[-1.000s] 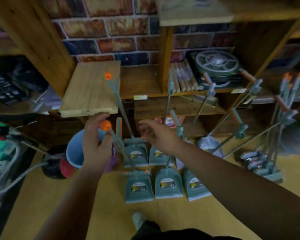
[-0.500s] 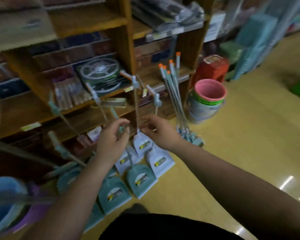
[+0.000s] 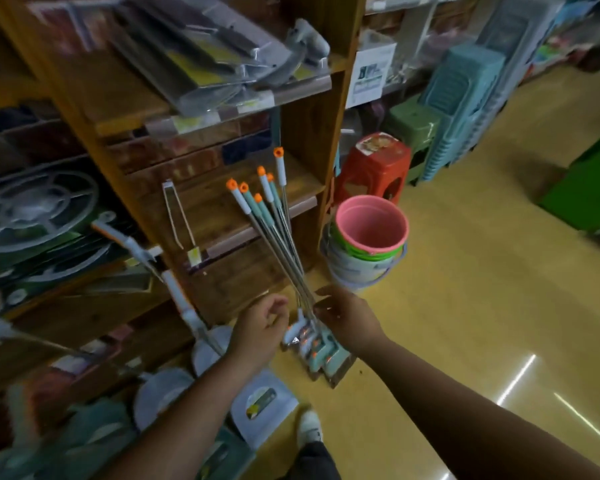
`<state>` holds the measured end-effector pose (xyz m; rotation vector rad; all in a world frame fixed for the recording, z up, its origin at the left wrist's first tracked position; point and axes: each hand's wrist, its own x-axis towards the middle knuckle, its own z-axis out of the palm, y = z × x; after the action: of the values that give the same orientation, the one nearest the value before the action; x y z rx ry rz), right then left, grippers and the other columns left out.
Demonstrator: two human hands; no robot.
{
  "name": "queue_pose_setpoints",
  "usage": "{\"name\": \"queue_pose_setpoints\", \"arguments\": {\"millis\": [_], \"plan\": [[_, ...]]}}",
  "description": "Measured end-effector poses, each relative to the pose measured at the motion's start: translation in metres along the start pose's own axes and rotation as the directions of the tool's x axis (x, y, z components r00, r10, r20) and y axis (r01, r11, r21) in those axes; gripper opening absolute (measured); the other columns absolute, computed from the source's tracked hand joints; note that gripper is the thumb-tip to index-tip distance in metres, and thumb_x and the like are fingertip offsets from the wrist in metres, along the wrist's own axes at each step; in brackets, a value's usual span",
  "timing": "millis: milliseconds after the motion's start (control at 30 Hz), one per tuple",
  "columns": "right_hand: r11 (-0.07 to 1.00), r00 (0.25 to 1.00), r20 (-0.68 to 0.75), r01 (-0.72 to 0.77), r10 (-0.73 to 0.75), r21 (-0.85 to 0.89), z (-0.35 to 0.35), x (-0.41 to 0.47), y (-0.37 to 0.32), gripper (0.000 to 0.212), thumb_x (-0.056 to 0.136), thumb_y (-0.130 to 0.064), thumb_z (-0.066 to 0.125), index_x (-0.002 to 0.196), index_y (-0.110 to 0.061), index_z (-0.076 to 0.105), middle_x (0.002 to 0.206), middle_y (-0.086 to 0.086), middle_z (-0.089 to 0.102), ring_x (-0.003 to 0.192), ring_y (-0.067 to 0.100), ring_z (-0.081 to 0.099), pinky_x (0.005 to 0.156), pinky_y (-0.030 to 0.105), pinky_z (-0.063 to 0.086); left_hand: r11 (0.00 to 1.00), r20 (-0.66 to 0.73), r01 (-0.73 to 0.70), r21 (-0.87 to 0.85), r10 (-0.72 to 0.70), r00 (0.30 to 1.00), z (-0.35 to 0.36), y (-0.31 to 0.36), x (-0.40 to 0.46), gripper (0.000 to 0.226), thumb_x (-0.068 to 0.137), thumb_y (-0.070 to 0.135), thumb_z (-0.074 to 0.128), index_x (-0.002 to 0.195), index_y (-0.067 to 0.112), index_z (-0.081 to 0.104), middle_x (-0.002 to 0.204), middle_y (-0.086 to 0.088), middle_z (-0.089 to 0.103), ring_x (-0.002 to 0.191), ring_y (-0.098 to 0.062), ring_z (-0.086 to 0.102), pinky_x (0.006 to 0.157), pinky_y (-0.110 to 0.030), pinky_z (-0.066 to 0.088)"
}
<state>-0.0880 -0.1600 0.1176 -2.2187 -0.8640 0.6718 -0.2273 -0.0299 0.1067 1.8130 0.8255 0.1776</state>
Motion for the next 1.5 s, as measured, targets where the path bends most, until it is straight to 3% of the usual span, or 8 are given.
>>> {"name": "queue_pose_setpoints", "arguments": {"millis": [233,400,600,833,1000,1133,1367,1500], "plan": [[0.996,0.998,-0.009,-0.065,0.064,-0.056,-0.020,0.165,0.039,0.025,0.084,-0.020,0.064,0.109,-0.022,0.065,0.087,-0.002,0.073,0.083,0.017,0.068,0.076,0.027,0.050,0.973,-0.174,0.180,-0.143,-0.204,0.963,0.020,0.023,0.162,0.013,0.102,0.016,0.053,0.105,0.023,0.063,0.091,0.014,0.061,0.100,-0.018,0.062,0.070,-0.015,0.042],[0.990,0.985,0.166,-0.031,0.054,-0.137,0.015,0.282,0.053,0.035,0.088,-0.029,0.061,0.120,-0.015,0.060,0.110,0.005,0.071,0.104,0.024,0.065,0.076,0.022,0.039,0.951,-0.245,0.302,-0.067,-0.309,0.919,0.021,0.008,0.251,0.026,0.102,0.010,0.049,0.126,0.007,0.060,0.116,-0.009,0.066,0.087,-0.014,0.055,0.050,-0.004,0.037],[0.989,0.963,0.250,-0.066,0.098,-0.135,0.071,0.411,0.091,0.025,0.091,-0.029,0.051,0.110,-0.017,0.062,0.105,0.008,0.069,0.095,0.027,0.066,0.069,0.025,0.042,0.942,-0.429,0.313,0.121,-0.235,0.872,0.014,-0.019,0.347,0.040,0.097,0.019,0.058,0.137,0.024,0.052,0.131,-0.007,0.066,0.117,-0.028,0.065,0.097,-0.043,0.055],[0.979,0.939,0.339,0.115,-0.053,-0.167,0.126,0.465,0.107,0.040,0.089,-0.036,0.055,0.126,-0.023,0.048,0.115,0.011,0.066,0.103,0.033,0.066,0.082,0.046,0.058,0.828,-0.668,0.362,0.428,0.020,0.744,-0.023,-0.005,0.427,0.065,0.098,0.020,0.057,0.157,0.023,0.028,0.168,-0.004,0.015,0.131,-0.027,0.056,0.082,-0.030,0.048],[0.958,0.934,0.351,0.164,-0.074,-0.234,0.139,0.481,0.110,0.034,0.089,-0.040,0.056,0.116,-0.017,0.057,0.111,0.013,0.068,0.104,0.035,0.065,0.084,0.047,0.056,0.703,-0.591,0.496,0.509,-0.134,0.796,-0.030,-0.005,0.453,0.064,0.102,0.034,0.049,0.159,0.021,0.022,0.145,-0.013,0.055,0.126,-0.033,0.058,0.083,-0.041,0.051],[0.958,0.906,0.403,0.220,-0.130,-0.184,0.126,0.487,0.113,0.029,0.083,-0.042,0.058,0.100,-0.019,0.063,0.097,0.009,0.070,0.090,0.031,0.068,0.076,0.045,0.060,0.754,-0.537,0.449,0.479,-0.153,0.830,-0.024,-0.015,0.449,0.061,0.100,0.026,0.053,0.156,0.015,0.031,0.161,-0.012,0.036,0.145,-0.032,0.040,0.117,-0.042,0.041],[0.991,0.910,0.403,0.126,-0.095,-0.052,0.047,0.460,0.157,0.019,0.085,-0.031,0.064,0.088,-0.012,0.064,0.076,0.007,0.067,0.068,0.020,0.064,0.057,0.033,0.052,0.799,-0.598,0.371,0.474,-0.017,0.801,-0.014,-0.007,0.426,0.042,0.100,0.023,0.055,0.141,0.021,0.053,0.145,-0.010,0.051,0.125,-0.030,0.058,0.096,-0.036,0.049],[0.999,0.898,0.439,0.044,-0.031,-0.020,0.033,0.455,0.180,0.015,0.087,-0.025,0.063,0.078,-0.017,0.056,0.063,-0.001,0.056,0.058,0.014,0.056,0.048,0.024,0.040,0.830,-0.579,0.332,0.447,-0.014,0.816,-0.009,-0.012,0.426,0.048,0.100,0.019,0.055,0.147,0.020,0.047,0.152,-0.009,0.040,0.132,-0.028,0.053,0.106,-0.033,0.045]]}}
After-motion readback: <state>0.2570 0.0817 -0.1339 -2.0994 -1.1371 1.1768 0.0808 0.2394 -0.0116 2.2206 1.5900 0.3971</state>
